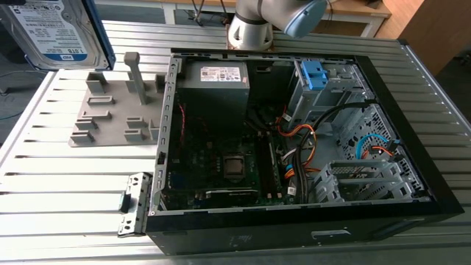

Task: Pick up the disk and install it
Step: 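Pick up the disk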

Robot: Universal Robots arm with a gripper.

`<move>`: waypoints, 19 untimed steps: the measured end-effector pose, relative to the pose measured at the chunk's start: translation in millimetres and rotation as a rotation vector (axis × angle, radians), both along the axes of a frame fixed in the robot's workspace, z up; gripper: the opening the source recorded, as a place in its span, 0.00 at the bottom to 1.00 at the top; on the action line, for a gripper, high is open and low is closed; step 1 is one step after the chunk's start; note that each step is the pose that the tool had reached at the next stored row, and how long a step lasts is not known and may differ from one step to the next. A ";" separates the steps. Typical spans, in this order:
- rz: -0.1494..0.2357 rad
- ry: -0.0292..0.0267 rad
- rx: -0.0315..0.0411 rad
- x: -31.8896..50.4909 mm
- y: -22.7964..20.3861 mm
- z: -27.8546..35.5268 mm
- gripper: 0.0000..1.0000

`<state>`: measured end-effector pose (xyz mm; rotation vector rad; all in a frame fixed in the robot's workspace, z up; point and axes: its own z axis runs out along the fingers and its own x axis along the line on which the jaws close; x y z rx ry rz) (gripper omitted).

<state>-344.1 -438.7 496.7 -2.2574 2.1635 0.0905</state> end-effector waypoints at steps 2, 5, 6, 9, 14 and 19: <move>0.000 -0.0002 0.0001 0.9 -0.1 -0.2 0.36; 0.000 -0.0001 0.0001 2.1 -0.2 -0.3 0.36; 0.000 -0.0001 0.0000 2.5 -0.2 -0.3 0.36; 0.000 -0.0002 0.0001 3.6 -0.4 -0.4 0.36; 0.000 -0.0001 0.0000 5.6 -0.6 -0.5 0.36; 0.000 -0.0001 0.0001 7.8 -0.7 -0.8 0.36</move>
